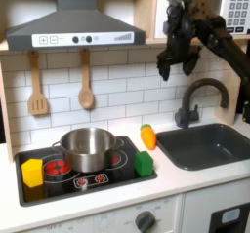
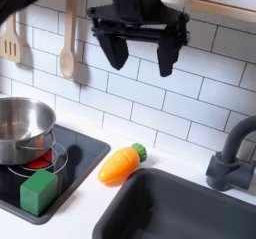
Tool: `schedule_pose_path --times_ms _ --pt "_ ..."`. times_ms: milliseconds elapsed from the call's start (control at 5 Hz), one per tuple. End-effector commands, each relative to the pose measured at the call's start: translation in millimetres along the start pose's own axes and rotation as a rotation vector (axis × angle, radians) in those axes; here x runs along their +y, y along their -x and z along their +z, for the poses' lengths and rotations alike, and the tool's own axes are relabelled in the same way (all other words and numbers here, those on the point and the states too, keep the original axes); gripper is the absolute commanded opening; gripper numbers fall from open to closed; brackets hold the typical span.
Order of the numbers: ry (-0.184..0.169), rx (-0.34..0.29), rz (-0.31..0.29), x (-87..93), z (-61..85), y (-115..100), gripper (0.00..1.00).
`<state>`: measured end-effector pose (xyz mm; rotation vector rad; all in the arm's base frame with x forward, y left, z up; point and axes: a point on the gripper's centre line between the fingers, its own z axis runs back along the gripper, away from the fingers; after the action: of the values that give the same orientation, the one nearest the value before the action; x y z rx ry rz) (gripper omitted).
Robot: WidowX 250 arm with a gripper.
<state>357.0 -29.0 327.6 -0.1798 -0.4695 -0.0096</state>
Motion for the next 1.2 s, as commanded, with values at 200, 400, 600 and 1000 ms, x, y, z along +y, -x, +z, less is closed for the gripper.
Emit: schedule_pose_path --times_ms 200,400,600,1000 --pt "-0.047 0.038 0.038 24.8 2.1 45 1.0" --pt "-0.08 0.073 0.059 40.3 -4.7 62 1.0" --pt "-0.097 0.082 0.066 46.7 -7.3 69 1.0" --pt "-0.163 0.106 0.062 68.4 -22.2 75 1.0"
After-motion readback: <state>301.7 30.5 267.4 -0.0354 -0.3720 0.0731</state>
